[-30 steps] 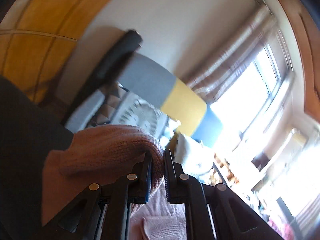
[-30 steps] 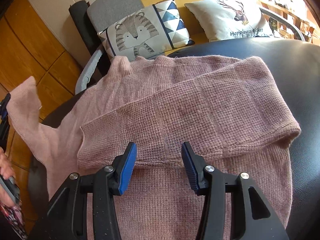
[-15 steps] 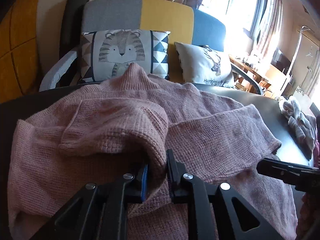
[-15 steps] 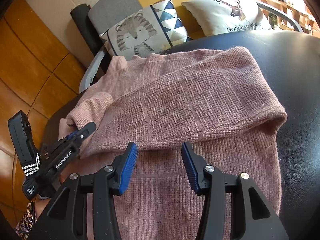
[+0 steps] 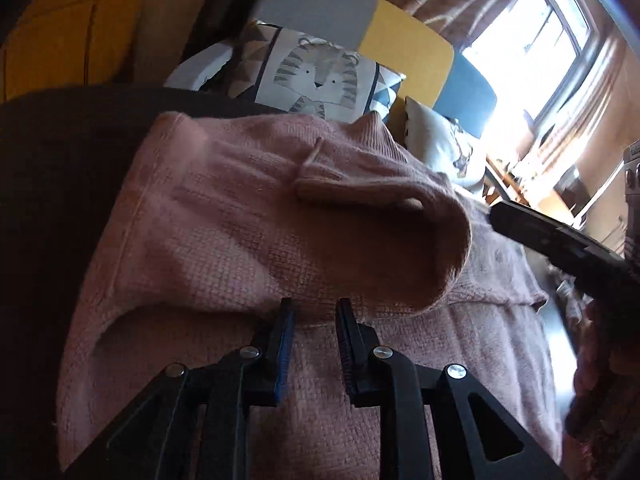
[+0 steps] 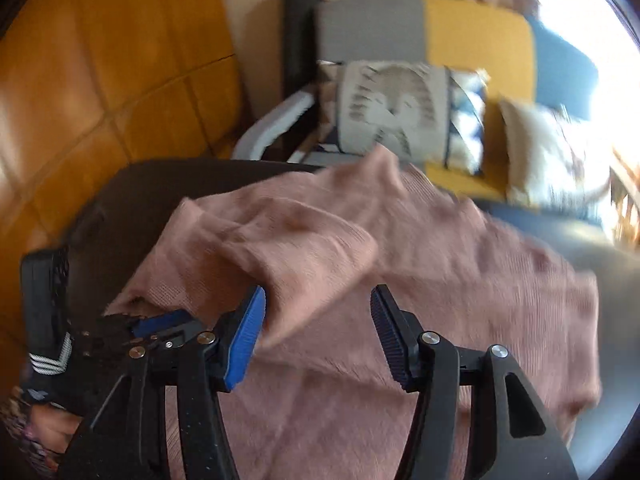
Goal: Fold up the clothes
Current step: 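Lift the cuff and fold the sleeve across the sweater body with left gripper, then grasp the sleeve cuff with the right gripper while the left gripper opens and releases it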
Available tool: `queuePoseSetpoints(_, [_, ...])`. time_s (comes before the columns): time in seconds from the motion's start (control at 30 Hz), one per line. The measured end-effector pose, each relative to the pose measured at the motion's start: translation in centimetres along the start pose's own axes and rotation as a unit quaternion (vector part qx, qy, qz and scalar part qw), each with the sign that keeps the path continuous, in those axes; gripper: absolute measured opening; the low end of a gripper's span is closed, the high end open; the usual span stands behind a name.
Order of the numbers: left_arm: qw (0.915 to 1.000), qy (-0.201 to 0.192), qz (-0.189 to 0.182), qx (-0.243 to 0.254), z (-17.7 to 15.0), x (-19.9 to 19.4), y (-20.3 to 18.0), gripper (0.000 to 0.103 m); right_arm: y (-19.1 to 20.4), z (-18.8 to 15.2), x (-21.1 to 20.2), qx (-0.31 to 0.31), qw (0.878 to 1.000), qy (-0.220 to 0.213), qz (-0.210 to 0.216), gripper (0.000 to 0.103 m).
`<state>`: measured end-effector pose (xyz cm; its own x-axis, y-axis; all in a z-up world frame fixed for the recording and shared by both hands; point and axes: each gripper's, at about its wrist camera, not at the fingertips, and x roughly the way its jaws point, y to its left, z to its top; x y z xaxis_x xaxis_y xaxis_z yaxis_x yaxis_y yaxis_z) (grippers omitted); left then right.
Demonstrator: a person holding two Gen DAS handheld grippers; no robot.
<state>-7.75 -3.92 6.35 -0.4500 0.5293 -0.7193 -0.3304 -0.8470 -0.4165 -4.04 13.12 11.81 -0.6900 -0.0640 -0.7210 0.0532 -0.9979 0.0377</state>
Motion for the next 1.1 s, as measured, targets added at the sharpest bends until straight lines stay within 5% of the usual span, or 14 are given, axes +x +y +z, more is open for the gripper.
queuePoseSetpoints(0.17, [0.9984,0.007,-0.002,-0.055,-0.9,-1.8,2.9,0.020,7.4,0.8,3.8,-0.213,0.972,0.022,-0.095,0.060])
queuePoseSetpoints(0.37, [0.9913,0.006,-0.055,-0.120,0.8,-0.7,5.9,0.020,10.7,0.2,8.5,-0.308,0.939,0.053,-0.141,0.060])
queuePoseSetpoints(0.47, [0.9837,-0.008,-0.067,-0.167,2.1,-0.2,7.1,0.020,9.8,1.8,10.2,-0.268,0.950,0.071,-0.142,0.058])
queuePoseSetpoints(0.5, [0.9817,-0.013,-0.065,-0.178,2.3,-0.1,7.5,0.021,9.2,2.5,10.4,-0.238,0.960,0.080,-0.126,0.040])
queuePoseSetpoints(0.53, [0.9794,-0.018,-0.065,-0.190,2.4,-0.2,7.9,0.021,8.2,3.1,10.7,-0.205,0.967,0.094,-0.117,0.008])
queuePoseSetpoints(0.63, [0.9737,-0.046,-0.065,-0.214,2.1,-0.9,8.9,0.021,4.5,4.3,8.9,-0.085,0.990,0.078,-0.076,0.006])
queuePoseSetpoints(0.73, [0.9685,-0.079,-0.071,-0.225,1.4,-1.7,9.7,0.021,0.4,4.0,5.8,0.057,0.997,0.040,-0.024,0.006])
queuePoseSetpoints(0.83, [0.9620,-0.109,-0.077,-0.238,0.5,-2.6,10.2,0.020,-3.5,1.7,3.2,0.199,0.980,0.007,0.024,0.006])
queuePoseSetpoints(0.93, [0.9600,-0.129,-0.082,-0.235,0.1,-3.4,10.3,0.021,-6.9,-1.8,2.4,0.312,0.948,0.005,0.063,0.006])
queuePoseSetpoints(1.1, [0.9628,-0.128,-0.059,-0.230,0.0,-4.0,10.4,0.021,-9.3,-5.8,3.8,0.385,0.917,0.017,0.104,0.010])
